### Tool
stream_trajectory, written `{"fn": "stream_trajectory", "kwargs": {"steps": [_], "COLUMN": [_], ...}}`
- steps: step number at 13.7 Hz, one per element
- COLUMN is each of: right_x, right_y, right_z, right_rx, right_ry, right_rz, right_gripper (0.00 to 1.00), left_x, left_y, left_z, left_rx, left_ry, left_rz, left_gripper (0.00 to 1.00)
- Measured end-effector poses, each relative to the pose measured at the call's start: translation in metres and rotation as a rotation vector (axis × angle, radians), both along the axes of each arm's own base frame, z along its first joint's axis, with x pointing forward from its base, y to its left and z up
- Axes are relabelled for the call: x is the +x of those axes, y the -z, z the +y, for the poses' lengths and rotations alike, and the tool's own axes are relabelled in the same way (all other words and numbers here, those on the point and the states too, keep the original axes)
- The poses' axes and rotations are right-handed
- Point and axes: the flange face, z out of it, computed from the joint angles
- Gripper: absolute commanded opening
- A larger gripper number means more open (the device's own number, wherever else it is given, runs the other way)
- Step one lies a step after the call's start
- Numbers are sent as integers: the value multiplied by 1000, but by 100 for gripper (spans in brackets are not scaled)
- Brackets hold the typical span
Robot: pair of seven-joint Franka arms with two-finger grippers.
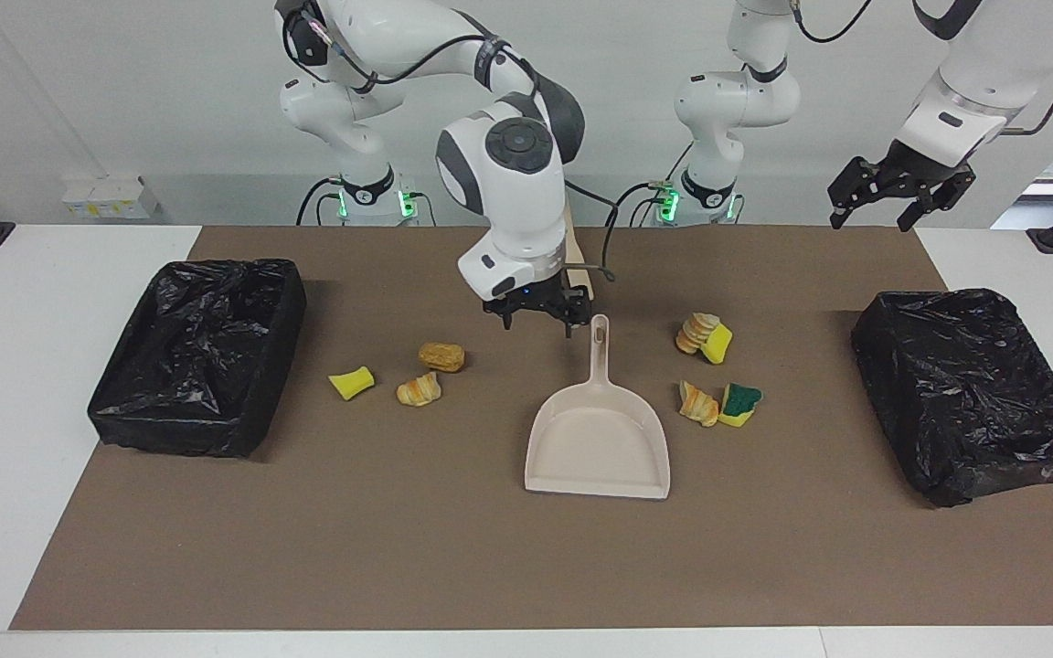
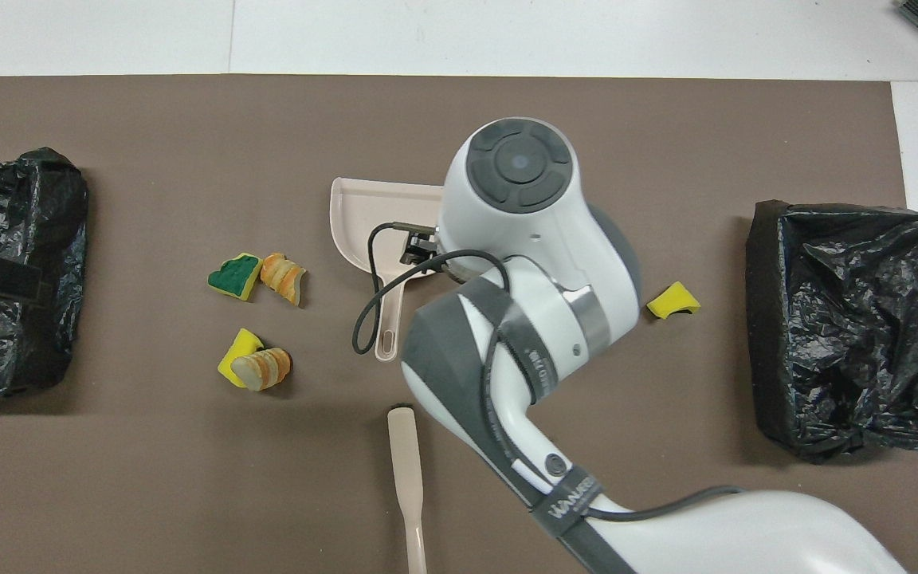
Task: Sweep and dump trash in bin
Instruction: 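Grasp the dustpan handle with the right gripper and lift it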
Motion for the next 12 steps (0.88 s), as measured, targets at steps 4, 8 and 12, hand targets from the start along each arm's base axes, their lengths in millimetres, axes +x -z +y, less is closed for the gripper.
{"fn": "stream_trajectory", "kwargs": {"steps": [4, 8, 12], "right_x": [-15, -34, -37], "right_y": [51, 89, 96], "right_z": [63, 102, 109], "right_rx": [-47, -81, -93], "right_ry": [-44, -124, -144], "right_rz": [-38, -66, -85], "right_gripper": [100, 100, 90], "left_x": [0, -3, -6], "left_y": [-1, -5, -11], "left_z": [1, 9, 10], "left_rx": [0, -1, -1], "left_ry": [-3, -16, -18], "left_rz": [-2, -11, -21], "left_gripper": [100, 100, 100]}}
